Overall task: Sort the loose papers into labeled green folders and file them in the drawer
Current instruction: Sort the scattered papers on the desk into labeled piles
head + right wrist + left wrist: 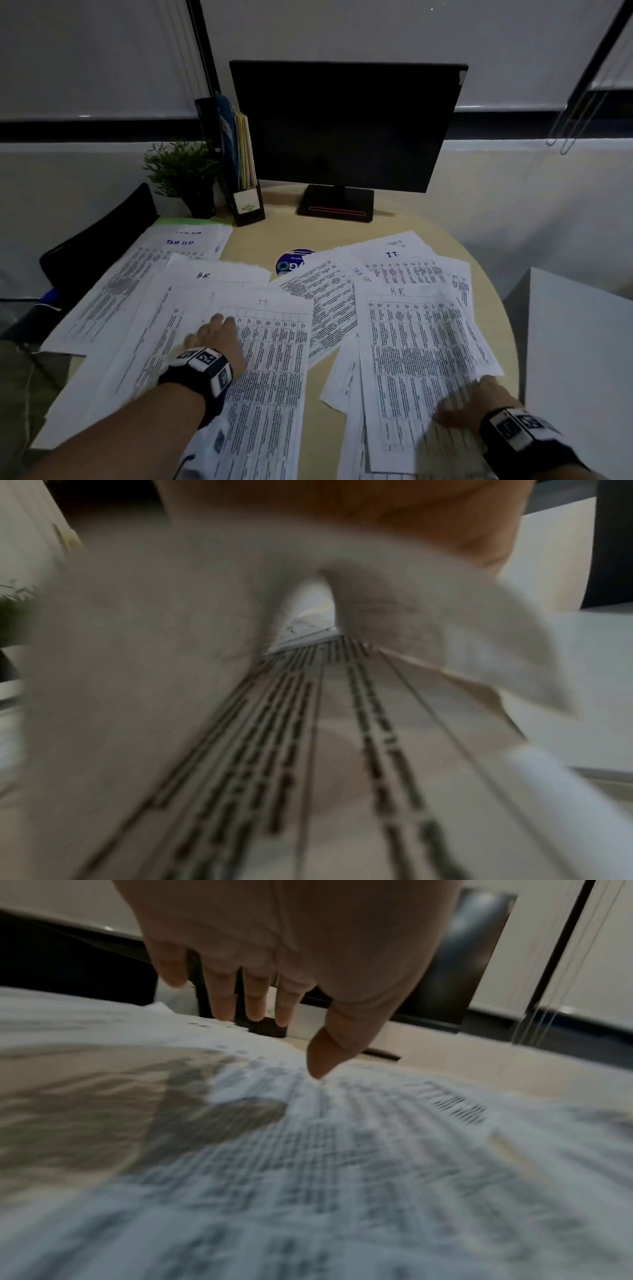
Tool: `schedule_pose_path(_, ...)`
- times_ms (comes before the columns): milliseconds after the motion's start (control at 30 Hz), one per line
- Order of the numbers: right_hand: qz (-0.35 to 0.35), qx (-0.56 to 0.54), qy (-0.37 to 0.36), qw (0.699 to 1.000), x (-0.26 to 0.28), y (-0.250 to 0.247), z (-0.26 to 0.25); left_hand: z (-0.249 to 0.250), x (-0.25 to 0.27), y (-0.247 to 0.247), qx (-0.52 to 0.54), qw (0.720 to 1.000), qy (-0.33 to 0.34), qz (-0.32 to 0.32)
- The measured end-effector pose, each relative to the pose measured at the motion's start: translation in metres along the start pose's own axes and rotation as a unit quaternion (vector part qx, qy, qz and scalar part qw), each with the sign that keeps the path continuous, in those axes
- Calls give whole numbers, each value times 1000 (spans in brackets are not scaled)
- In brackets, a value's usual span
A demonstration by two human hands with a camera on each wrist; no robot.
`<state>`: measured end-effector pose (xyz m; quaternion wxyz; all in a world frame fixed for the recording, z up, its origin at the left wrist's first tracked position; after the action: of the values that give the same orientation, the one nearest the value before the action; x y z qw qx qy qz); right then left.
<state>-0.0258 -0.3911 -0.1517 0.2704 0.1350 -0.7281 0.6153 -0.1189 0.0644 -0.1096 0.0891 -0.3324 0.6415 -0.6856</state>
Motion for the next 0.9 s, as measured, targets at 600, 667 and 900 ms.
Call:
schedule_pose_path(600,-4,-234,-204,951,70,-33,-88,121,18,44,608,779,5,-153)
schedule_pose_path(667,33,-214,-138,967,36,-40,-63,103,8,42,549,827,-4,-122)
schedule_pose_path(900,45,-70,21,996,-39,-65,-2,84,5,44,370,924,24,-94)
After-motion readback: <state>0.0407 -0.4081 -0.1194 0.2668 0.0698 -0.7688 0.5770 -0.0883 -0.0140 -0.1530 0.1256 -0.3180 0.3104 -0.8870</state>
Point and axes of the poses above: each hand's wrist, its own x-axis away from the middle knuckle, its own y-axis out of the palm, z = x × y, the point moved 10 cm from there along -x, towards the middle knuckle, and after that the axes turned 1 degree about x, right-handed, at the moved point
